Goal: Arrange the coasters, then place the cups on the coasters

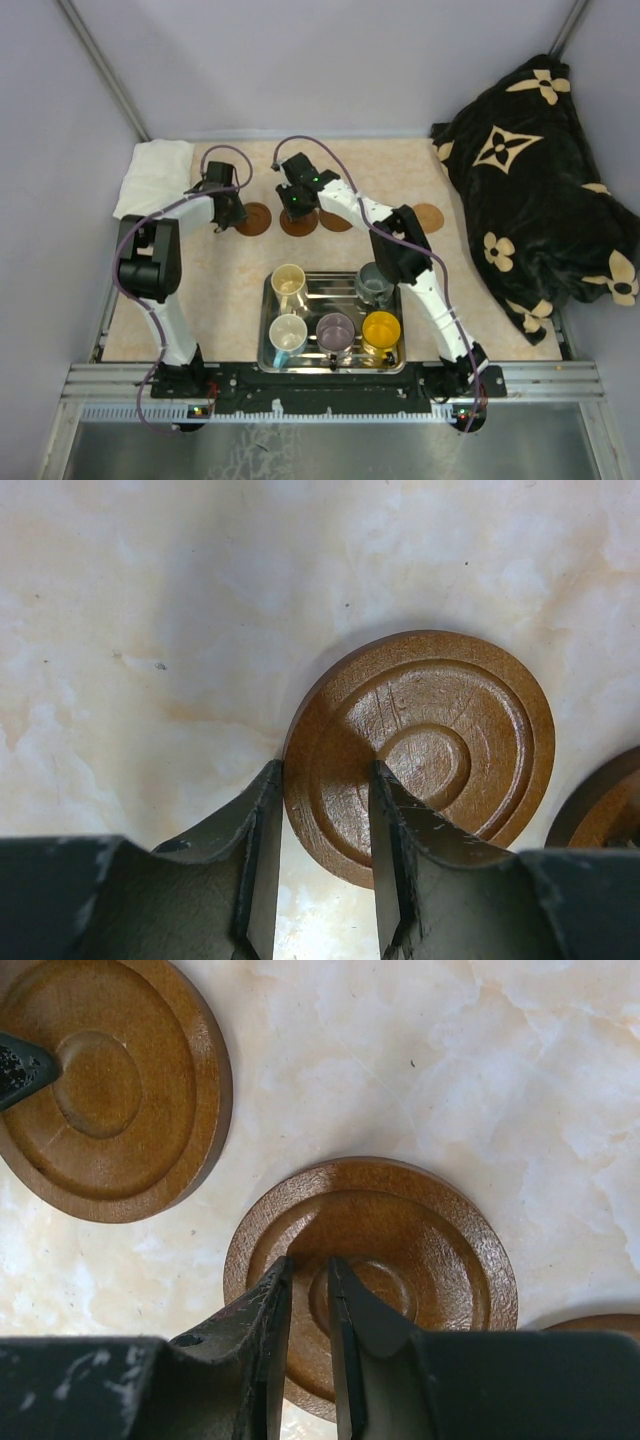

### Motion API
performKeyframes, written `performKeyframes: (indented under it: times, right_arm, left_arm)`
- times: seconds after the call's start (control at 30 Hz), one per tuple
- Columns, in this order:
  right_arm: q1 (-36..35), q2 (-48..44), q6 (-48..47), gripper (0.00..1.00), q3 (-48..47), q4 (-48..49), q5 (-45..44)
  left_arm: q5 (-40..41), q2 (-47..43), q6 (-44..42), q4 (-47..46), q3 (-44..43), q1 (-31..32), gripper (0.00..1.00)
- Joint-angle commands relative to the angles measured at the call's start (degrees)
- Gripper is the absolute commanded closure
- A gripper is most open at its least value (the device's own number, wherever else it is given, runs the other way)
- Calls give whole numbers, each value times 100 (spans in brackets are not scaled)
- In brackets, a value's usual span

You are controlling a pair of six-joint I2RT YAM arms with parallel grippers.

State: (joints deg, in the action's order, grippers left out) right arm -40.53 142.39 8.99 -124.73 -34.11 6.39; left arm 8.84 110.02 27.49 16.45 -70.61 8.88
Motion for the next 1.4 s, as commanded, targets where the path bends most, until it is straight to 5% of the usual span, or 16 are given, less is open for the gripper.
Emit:
performKeyframes:
  times: [0.0, 1.37]
  right_arm:
    - [-69, 213, -84, 78, -325, -97, -11]
    - [-86, -543, -242, 77, -81, 104, -134]
  left_arm:
    - [-320, 691, 102, 632, 330, -88, 80]
    - [-272, 770, 126, 760, 120, -212, 81]
